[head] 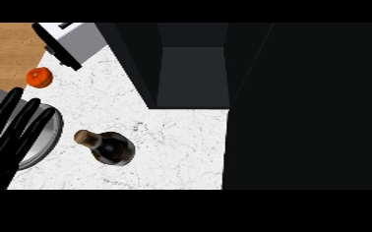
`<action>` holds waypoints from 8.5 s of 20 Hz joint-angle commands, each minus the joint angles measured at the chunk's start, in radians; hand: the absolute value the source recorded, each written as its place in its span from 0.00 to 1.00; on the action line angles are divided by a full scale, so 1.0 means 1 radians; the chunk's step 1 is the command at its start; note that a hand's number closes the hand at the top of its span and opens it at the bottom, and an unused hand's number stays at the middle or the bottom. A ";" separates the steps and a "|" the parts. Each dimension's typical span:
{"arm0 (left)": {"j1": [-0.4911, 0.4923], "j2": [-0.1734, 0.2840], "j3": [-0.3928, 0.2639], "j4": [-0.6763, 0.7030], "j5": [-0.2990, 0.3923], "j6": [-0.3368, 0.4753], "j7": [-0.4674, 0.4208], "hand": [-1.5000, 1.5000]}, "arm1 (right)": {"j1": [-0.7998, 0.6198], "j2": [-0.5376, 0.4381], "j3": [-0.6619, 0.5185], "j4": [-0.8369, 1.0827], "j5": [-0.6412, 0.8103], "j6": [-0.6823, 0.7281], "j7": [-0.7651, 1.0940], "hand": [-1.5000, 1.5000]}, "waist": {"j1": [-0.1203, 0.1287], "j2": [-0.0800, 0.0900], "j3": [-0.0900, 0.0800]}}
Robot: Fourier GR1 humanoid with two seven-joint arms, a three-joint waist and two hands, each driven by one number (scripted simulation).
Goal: Pick up the wine, place it into the cabinet and close the cabinet
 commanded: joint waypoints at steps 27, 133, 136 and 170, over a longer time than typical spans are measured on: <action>-0.049 0.177 0.446 -0.101 0.429 0.163 0.272 0.00 | 0.048 -0.032 0.063 -0.336 -0.068 -0.127 0.256 0.00 | -0.008 -0.001 -0.001; -0.388 -0.131 0.035 1.521 -0.844 0.092 -1.147 1.00 | 0.146 0.036 0.060 -0.180 -0.016 0.022 0.087 0.00 | -0.004 0.001 0.001; -0.347 -0.132 0.010 1.422 -0.853 0.114 -1.067 1.00 | 0.196 0.009 -0.008 -0.129 -0.074 0.093 -0.009 0.00 | -0.005 0.002 0.001; -0.652 -0.239 -0.465 1.221 -0.855 0.702 -0.437 1.00 | 0.188 0.025 -0.026 -0.094 -0.082 0.146 -0.032 0.00 | -0.067 0.010 -0.001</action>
